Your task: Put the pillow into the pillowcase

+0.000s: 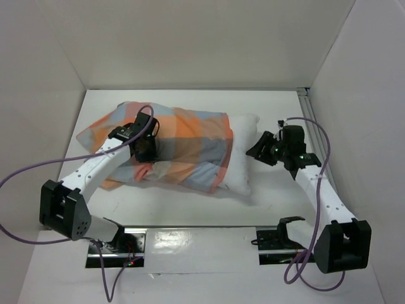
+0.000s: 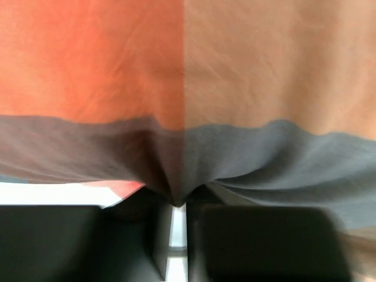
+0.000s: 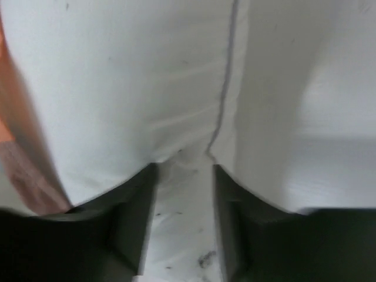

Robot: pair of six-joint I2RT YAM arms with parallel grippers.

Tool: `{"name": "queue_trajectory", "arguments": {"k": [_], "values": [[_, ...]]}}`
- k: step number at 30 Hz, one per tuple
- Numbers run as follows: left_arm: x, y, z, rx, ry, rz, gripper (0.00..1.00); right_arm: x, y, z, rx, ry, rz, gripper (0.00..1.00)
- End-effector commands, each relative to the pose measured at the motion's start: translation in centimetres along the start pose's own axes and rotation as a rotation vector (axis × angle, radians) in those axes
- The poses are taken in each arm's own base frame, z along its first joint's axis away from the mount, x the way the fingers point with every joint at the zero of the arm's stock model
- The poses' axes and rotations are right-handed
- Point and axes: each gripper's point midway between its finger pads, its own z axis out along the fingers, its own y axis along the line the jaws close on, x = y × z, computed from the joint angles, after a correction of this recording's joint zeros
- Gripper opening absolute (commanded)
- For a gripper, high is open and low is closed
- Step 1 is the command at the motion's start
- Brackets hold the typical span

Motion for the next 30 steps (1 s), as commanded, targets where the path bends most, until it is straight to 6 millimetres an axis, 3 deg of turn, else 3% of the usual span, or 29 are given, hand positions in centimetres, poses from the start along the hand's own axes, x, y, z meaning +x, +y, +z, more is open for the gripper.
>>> {"name": "queue_trajectory", "arguments": {"k": [1,3,4,5,6,7,8,9,10,12,13,14,15,16,17,18,19,20,24,26,27,28,29,30], "values": [[-5.7,-4.1,-0.2,0.114,-0.161,0.044,0.15,3.5,0.6,0.4,-0.105,0.082,0.043,0.44],[-6.6,-6.0,-0.2,0.13,-0.173,0.108,0.14,5.3,2.9,1.0,-0.238,0.143,0.062,0.3],[-8.0,-7.5,-0.1,0.145,-0.188,0.131,0.14,5.1,4.6,1.5,-0.3,0.118,0.043,0.25],[-8.7,-8.5,-0.1,0.147,-0.202,0.154,0.14,7.7,6.6,1.7,-0.35,0.192,0.011,0.2],[-8.9,-9.9,-0.3,0.157,-0.216,0.202,0.14,8.0,7.3,2.2,-0.33,0.188,0.0,0.12],[-10.8,-11.6,-1.7,0.183,-0.27,0.217,0.15,9.0,8.0,3.1,-0.317,0.222,-0.021,0.08],[-10.8,-12.3,-0.7,0.159,-0.254,0.262,0.18,9.9,10.5,2.8,-0.353,0.245,-0.072,0.04],[-10.6,-13.8,-1.2,0.171,-0.264,0.305,0.2,9.8,10.6,3.2,-0.329,0.231,-0.092,0.0],[-11.6,-15.3,-2.7,0.188,-0.305,0.323,0.21,9.6,11.1,3.1,-0.333,0.218,-0.1,0.0],[-11.0,-16.7,-3.6,0.162,-0.342,0.406,0.35,8.5,11.0,2.9,-0.322,0.17,-0.098,0.0],[-10.8,-16.8,-4.4,0.151,-0.357,0.414,0.42,7.8,11.0,2.4,-0.319,0.139,-0.095,0.0],[-10.6,-16.5,-4.8,0.134,-0.372,0.418,0.47,7.3,9.7,2.4,-0.284,0.132,-0.071,0.0],[-10.1,-16.2,-6.2,0.146,-0.379,0.424,0.52,6.9,9.2,2.5,-0.27,0.127,-0.059,0.0],[-7.9,-15.4,-5.8,0.132,-0.327,0.44,0.65,6.3,9.1,2.3,-0.271,0.107,-0.062,0.0],[-7.1,-14.4,-5.8,0.114,-0.312,0.428,0.66,6.5,8.5,2.2,-0.254,0.121,-0.05,0.0],[-6.0,-14.1,-7.6,0.145,-0.318,0.394,0.68,5.9,8.1,2.3,-0.244,0.106,-0.049,0.0],[-4.6,-13.1,-7.8,0.135,-0.289,0.386,0.7,6.2,7.7,2.3,-0.232,0.119,-0.055,0.0],[-2.3,-11.9,-7.0,0.124,-0.238,0.391,0.7,5.9,7.4,2.2,-0.215,0.119,-0.043,0.0],[3.8,-10.2,-7.9,0.217,-0.18,0.322,0.7,4.7,6.3,1.8,-0.176,0.095,-0.056,0.0],[6.1,-10.9,-7.7,0.307,-0.176,0.324,0.72,4.4,6.1,1.8,-0.168,0.1,-0.06,0.27],[7.4,-11.4,-7.2,0.38,-0.185,0.325,0.81,3.9,6.3,1.8,-0.176,0.096,-0.071,0.42],[8.2,-11.7,-6.8,0.407,-0.193,0.319,0.85,3.4,6.5,1.6,-0.186,0.089,-0.078,0.66],[10.3,-11.1,-5.1,0.399,-0.172,0.343,0.9,3.6,6.3,1.9,-0.178,0.098,-0.074,0.75],[10.5,-11.3,-4.7,0.41,-0.188,0.334,0.93,3.4,6.5,1.8,-0.179,0.097,-0.075,0.8]]}}
